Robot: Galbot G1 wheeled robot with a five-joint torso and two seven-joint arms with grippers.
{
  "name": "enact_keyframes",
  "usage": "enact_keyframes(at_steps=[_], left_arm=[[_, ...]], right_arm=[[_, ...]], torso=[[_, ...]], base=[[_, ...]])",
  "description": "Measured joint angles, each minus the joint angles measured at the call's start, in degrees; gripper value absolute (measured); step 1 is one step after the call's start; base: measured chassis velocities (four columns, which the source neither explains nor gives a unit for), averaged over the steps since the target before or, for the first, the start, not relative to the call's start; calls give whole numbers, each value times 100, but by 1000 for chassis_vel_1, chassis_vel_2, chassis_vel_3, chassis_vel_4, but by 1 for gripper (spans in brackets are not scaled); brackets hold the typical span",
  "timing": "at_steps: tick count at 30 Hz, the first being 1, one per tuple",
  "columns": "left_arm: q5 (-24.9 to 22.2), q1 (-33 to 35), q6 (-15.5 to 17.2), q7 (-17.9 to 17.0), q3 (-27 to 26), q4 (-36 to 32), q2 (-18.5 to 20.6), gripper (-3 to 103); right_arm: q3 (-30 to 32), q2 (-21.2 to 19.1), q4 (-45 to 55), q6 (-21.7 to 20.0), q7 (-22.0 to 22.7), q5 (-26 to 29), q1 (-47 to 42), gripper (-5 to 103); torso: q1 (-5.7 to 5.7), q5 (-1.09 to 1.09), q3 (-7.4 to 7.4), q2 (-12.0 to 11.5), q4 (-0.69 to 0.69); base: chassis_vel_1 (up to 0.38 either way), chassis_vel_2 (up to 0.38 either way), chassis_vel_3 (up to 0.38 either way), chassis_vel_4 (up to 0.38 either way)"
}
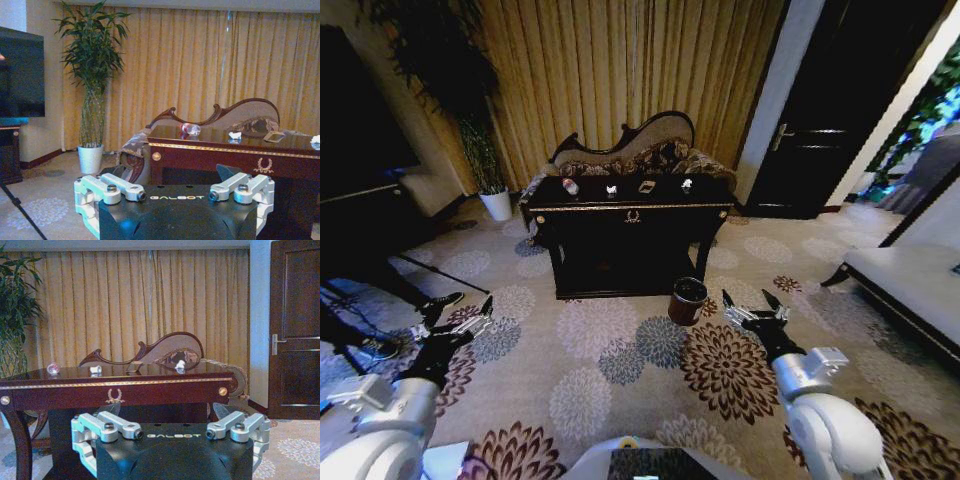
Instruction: Move to the front of the table and place the trash on the table into the trash bin.
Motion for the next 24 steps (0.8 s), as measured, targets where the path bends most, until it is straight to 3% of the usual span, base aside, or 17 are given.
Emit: enact_keyframes(at_steps=[24], left_arm=[[21,89,-125,126,-21,83,-82,100]], right_arm=[[-89,16,-9,71,11,12,6,100]], torso=[[0,0,0,-1,1]], base=[[-134,146,134,-138]])
